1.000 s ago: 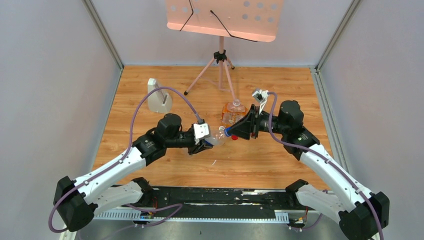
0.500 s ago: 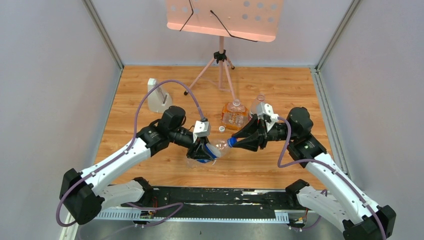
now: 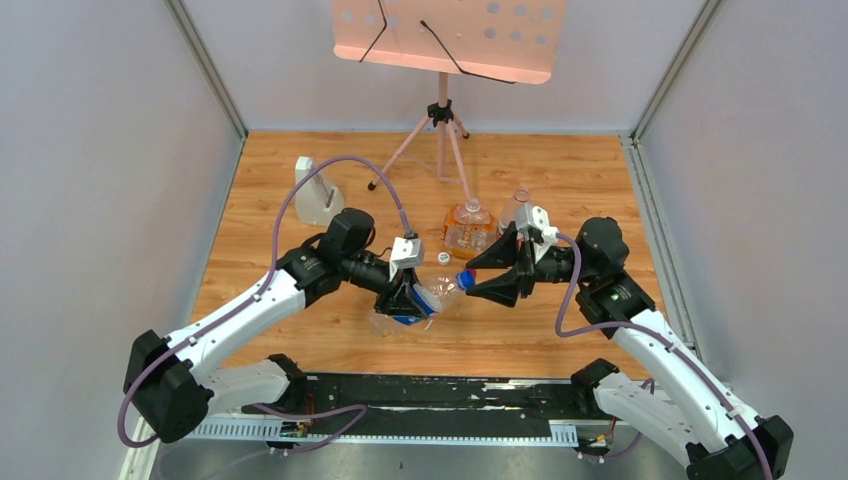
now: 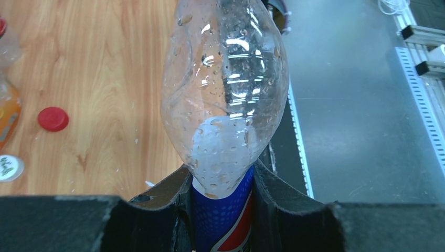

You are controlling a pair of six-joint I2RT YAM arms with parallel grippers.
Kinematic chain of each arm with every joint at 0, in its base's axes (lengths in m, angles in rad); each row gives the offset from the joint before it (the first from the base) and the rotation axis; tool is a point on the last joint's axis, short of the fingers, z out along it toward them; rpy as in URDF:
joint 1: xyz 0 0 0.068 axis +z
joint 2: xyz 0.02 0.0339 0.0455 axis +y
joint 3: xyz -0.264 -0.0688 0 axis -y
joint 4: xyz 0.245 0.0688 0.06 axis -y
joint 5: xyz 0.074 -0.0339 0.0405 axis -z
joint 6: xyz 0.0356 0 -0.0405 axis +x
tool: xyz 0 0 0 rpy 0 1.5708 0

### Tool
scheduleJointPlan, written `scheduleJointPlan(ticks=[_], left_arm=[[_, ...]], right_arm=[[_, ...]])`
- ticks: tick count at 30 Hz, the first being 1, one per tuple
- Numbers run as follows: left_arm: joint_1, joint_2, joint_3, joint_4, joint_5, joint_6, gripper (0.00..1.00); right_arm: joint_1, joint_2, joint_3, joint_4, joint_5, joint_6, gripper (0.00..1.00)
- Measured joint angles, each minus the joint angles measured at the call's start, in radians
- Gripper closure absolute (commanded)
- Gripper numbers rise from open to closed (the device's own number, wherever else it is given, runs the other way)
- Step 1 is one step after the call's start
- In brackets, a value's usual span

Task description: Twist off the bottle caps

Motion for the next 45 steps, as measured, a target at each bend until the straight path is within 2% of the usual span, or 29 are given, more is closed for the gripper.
scheduleJointPlan(ticks=[2, 4, 5, 10, 14, 17, 20, 24, 31, 38, 45], left_arm=[[0.004, 0.0, 0.0, 0.0, -0.034, 0.0, 1.0], [0.006, 0.0, 0.0, 0.0, -0.064, 0.0, 1.0], [0.006, 0.0, 0.0, 0.0, -0.082, 0.0, 1.0], [0.006, -0.001, 0.0, 0.0, -0.179, 0.0, 1.0], [-0.001, -0.035, -0.013, 0.026, -0.294, -0.003, 1.0], [-0.034, -0.113, -0.061, 0.075, -0.417, 0.006, 1.0], [-0.086, -0.174, -0.109, 0.126, -0.523, 0.021, 1.0], [-0.134, -0.19, -0.123, 0.159, -0.626, 0.049, 1.0], [-0.166, -0.186, -0.123, 0.179, -0.738, 0.082, 1.0], [-0.169, -0.177, -0.123, 0.185, -0.79, 0.108, 1.0], [-0.176, -0.169, -0.123, 0.185, -0.799, 0.123, 1.0]], right_arm=[[0.0, -0.003, -0.001, -0.001, 0.034, 0.031, 0.35], [0.0, -0.007, -0.001, 0.0, 0.064, 0.06, 0.2], [0.0, -0.01, -0.001, 0.0, 0.076, 0.078, 0.17], [0.0, -0.016, 0.0, 0.0, 0.152, 0.166, 0.13], [0.0, -0.011, 0.012, -0.038, 0.323, 0.292, 0.22], [-0.001, 0.008, 0.039, -0.091, 0.456, 0.42, 0.24], [-0.002, 0.029, 0.048, -0.118, 0.51, 0.558, 0.24], [-0.002, 0.061, 0.048, -0.13, 0.515, 0.673, 0.31], [-0.002, 0.1, 0.073, -0.151, 0.487, 0.752, 0.37], [-0.002, 0.156, 0.095, -0.149, 0.418, 0.78, 0.41], [-0.002, 0.204, 0.095, -0.15, 0.39, 0.783, 0.51]])
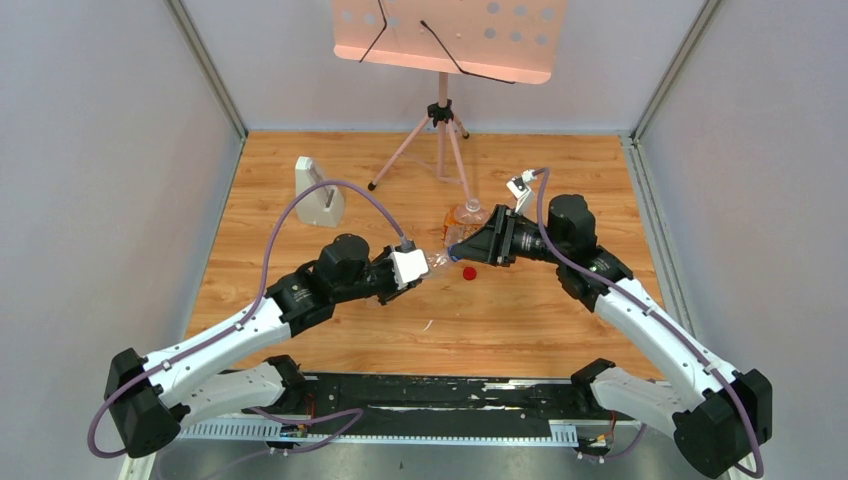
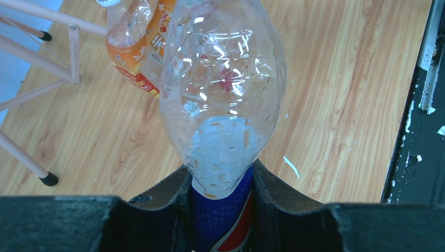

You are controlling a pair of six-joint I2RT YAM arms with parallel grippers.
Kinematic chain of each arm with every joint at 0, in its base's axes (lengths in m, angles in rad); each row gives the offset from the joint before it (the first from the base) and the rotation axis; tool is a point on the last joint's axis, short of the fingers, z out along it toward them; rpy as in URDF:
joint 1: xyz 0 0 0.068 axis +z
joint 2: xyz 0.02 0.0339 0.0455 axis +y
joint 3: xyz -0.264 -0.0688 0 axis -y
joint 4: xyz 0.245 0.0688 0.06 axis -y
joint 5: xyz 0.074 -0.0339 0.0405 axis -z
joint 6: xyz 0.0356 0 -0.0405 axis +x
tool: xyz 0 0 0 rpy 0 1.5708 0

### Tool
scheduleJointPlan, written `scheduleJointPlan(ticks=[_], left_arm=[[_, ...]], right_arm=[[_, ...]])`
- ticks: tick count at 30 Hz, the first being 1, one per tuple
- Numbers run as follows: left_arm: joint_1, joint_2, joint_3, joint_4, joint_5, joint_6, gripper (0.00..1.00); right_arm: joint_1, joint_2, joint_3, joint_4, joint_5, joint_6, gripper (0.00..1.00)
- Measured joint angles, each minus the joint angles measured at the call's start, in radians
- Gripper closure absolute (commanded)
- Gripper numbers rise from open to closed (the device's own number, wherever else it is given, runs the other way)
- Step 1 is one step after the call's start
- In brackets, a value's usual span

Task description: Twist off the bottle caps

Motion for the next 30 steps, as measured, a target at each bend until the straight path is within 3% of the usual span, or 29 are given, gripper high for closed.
scheduleJointPlan(ticks=[4, 15, 19, 30], left_arm=[[-0.002, 0.0, 0.0, 0.0, 0.001, 0.002, 1.0], [-0.002, 0.006, 0.001, -0.004, 0.033, -0.003, 1.0], [0.023, 0.007, 0.01, -0.004, 0.127, -0.022, 1.0], [0.136, 0.068, 0.079, -0.058, 0.573, -0.076, 1.0]], right_arm=[[0.0, 0.003, 0.0, 0.001, -0.002, -0.002, 0.61], [0.001, -0.023, 0.0, -0.002, -0.012, -0.122, 1.0], [0.002, -0.063, -0.005, 0.001, -0.045, -0.228, 1.0], [0.003, -0.169, -0.039, 0.077, -0.246, -0.537, 1.0]])
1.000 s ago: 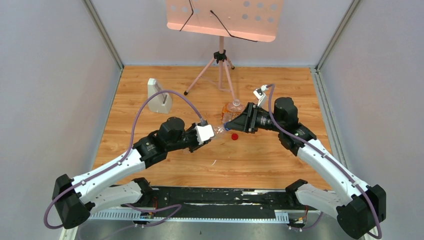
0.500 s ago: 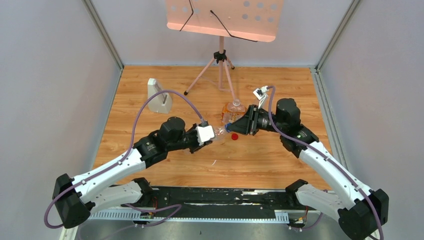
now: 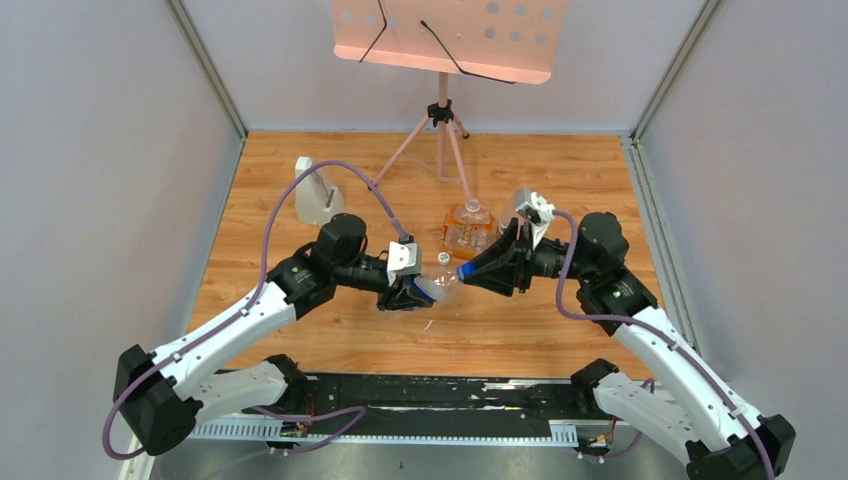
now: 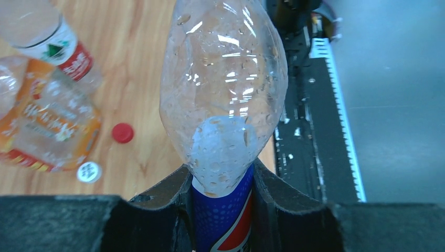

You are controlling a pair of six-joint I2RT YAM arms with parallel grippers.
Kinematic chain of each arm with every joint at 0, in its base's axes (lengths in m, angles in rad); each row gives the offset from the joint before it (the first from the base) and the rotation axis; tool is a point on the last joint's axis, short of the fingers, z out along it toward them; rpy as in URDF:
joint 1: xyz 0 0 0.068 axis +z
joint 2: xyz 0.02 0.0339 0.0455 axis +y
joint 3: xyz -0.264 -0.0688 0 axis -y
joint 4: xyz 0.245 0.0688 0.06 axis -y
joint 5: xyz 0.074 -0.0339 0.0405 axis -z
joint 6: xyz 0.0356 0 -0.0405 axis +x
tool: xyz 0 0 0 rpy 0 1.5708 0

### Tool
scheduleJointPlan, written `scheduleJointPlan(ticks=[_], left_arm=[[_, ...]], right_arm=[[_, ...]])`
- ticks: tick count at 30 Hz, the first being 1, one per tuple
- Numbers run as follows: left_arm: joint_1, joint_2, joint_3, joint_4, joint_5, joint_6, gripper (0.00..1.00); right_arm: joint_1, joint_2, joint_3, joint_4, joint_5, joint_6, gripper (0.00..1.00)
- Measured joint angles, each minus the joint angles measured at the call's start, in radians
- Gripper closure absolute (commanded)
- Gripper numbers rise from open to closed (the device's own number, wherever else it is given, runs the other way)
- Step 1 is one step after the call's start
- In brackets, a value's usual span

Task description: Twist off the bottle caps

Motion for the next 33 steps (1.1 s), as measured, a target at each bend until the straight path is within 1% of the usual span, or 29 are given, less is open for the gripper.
scheduleJointPlan(ticks=[4, 9, 12, 15, 18, 20, 25, 27, 29, 31, 33], left_arm=[[-0.001, 0.025, 0.018, -0.005, 0.096, -0.011, 1.0], [0.019, 0.024, 0.022, -0.043, 0.171, -0.024, 1.0], [0.022, 0.024, 0.022, -0.057, 0.195, -0.026, 1.0], [0.021, 0.024, 0.022, -0.063, 0.187, -0.03, 1.0], [0.021, 0.019, 0.021, -0.06, 0.124, -0.045, 1.0], [0.022, 0.003, 0.016, -0.039, 0.056, -0.062, 1.0], [0.023, -0.105, -0.063, 0.074, -0.138, -0.122, 1.0], [0.023, -0.152, -0.103, 0.117, -0.199, -0.143, 1.0], [0.023, -0.197, -0.139, 0.164, -0.261, -0.163, 1.0], [0.023, -0.219, -0.156, 0.195, -0.298, -0.174, 1.0], [0.023, -0.229, -0.161, 0.217, -0.328, -0.182, 1.0]], right_arm=[[0.001, -0.076, -0.034, 0.021, -0.042, -0.114, 1.0], [-0.003, -0.182, -0.077, 0.029, -0.077, -0.222, 1.0], [-0.003, -0.22, -0.093, 0.04, -0.08, -0.256, 1.0], [-0.003, -0.236, -0.105, 0.044, -0.059, -0.27, 1.0], [-0.003, -0.238, -0.118, 0.042, 0.011, -0.256, 0.99], [-0.003, -0.237, -0.13, 0.038, 0.101, -0.217, 0.99], [-0.003, -0.196, -0.157, -0.041, 0.411, -0.023, 0.98], [-0.003, -0.167, -0.182, -0.074, 0.504, 0.055, 0.97], [-0.003, -0.12, -0.219, -0.112, 0.57, 0.131, 0.97], [-0.003, -0.067, -0.245, -0.14, 0.602, 0.183, 0.96], [-0.003, -0.013, -0.267, -0.165, 0.624, 0.224, 0.93]])
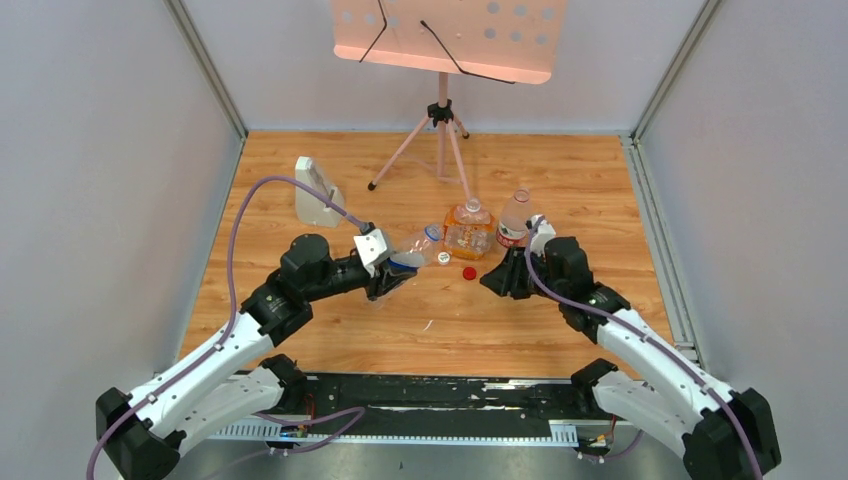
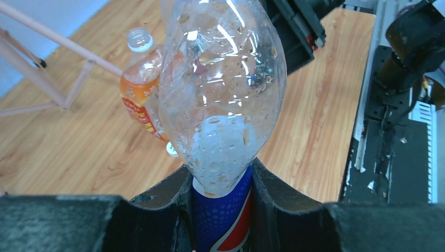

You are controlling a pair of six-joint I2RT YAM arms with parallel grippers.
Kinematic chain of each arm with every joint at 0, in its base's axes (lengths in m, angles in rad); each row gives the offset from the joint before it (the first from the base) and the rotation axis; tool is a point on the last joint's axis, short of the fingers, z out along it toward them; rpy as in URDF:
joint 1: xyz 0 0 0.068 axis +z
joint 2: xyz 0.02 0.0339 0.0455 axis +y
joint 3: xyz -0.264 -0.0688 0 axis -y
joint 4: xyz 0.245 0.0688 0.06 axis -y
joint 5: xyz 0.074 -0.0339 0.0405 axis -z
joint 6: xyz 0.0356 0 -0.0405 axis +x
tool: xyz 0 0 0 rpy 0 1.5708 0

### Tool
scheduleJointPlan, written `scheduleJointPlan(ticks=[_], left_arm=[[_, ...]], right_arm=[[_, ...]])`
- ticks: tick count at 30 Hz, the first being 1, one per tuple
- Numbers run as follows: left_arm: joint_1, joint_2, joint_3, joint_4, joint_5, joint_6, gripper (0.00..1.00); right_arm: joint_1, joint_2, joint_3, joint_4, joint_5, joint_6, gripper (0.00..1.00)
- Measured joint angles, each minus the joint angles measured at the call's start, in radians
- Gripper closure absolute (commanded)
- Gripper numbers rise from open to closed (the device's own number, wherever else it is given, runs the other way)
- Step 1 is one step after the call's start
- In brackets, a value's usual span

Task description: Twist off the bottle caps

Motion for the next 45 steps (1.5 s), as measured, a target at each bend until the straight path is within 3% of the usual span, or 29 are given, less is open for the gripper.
scheduleJointPlan(ticks=[12, 15, 21, 26, 31, 38, 42, 45], left_arm=[[0.0, 0.023, 0.0, 0.057, -0.035, -0.036, 0.99], [0.0, 0.024, 0.0, 0.057, -0.035, -0.039, 0.99], [0.0, 0.026, 0.0, 0.059, -0.035, -0.041, 0.99], [0.0, 0.027, -0.001, 0.064, -0.035, -0.043, 0.98], [0.0, 0.027, -0.007, 0.064, -0.035, -0.045, 0.98], [0.0, 0.033, -0.009, 0.065, -0.035, -0.048, 0.98], [0.0, 0.044, -0.009, 0.065, -0.035, -0.048, 0.98], [0.0, 0.048, -0.01, 0.071, -0.035, -0.049, 0.97]], right_arm=[[0.094, 0.319, -0.003, -0.016, 0.185, 0.048, 0.84], [0.112, 0.351, -0.003, -0.005, 0.224, 0.047, 0.72], [0.121, 0.407, 0.004, 0.032, 0.268, 0.047, 0.69], [0.139, 0.46, 0.027, 0.044, 0.296, 0.041, 0.55], [0.153, 0.463, 0.029, 0.052, 0.314, 0.039, 0.43], [0.157, 0.425, 0.029, 0.05, 0.324, 0.039, 0.42], [0.157, 0.327, 0.036, 0.028, 0.316, 0.04, 0.38], [0.157, 0.158, 0.039, 0.021, 0.28, 0.039, 0.31]])
